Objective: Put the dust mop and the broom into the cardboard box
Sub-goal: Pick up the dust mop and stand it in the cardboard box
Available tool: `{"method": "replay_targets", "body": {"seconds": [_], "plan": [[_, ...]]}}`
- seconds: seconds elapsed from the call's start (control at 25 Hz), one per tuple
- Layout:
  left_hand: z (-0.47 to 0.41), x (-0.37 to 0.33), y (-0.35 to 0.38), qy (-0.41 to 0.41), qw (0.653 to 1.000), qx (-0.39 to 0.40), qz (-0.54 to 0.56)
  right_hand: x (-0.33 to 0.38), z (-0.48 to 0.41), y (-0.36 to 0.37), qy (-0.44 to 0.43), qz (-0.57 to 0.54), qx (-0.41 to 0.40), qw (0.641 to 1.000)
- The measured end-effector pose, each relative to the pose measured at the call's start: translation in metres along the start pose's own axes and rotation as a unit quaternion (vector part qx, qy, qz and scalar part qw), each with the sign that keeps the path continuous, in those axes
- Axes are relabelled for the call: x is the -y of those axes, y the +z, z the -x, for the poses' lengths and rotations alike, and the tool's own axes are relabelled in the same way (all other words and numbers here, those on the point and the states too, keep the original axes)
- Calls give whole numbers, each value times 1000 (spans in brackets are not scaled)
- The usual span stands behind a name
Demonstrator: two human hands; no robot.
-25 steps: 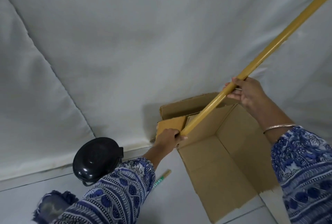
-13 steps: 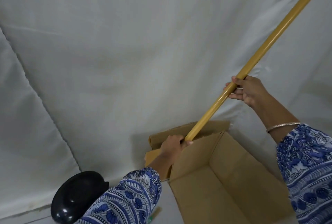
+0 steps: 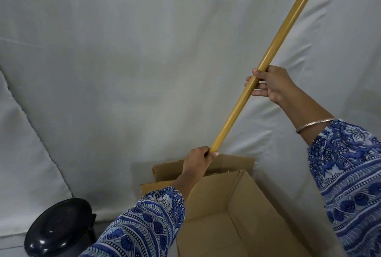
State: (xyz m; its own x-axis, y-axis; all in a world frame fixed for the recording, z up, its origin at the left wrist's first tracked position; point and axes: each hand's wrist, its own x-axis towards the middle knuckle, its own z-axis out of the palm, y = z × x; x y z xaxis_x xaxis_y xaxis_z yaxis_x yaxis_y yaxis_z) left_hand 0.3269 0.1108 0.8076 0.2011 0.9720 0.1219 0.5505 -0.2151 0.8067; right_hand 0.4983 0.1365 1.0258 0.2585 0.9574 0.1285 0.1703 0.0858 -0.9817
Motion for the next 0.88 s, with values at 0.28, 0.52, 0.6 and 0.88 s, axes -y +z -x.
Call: {"method": "replay_targets", "body": {"seconds": [0.28, 0.52, 0.6, 0.88], "plan": [[-69, -5, 39, 2, 1000, -20, 23, -4, -68, -10, -31, 28, 43, 998], [-145, 7, 63, 5, 999, -5, 49, -21, -134, -1, -35, 43, 66, 996], [-168, 9, 72, 7, 999, -9, 51, -27, -155, 1, -35, 49, 68, 996], [-220, 19, 99, -28, 998, -15, 53, -51, -208, 7, -27, 72, 90, 993]]}}
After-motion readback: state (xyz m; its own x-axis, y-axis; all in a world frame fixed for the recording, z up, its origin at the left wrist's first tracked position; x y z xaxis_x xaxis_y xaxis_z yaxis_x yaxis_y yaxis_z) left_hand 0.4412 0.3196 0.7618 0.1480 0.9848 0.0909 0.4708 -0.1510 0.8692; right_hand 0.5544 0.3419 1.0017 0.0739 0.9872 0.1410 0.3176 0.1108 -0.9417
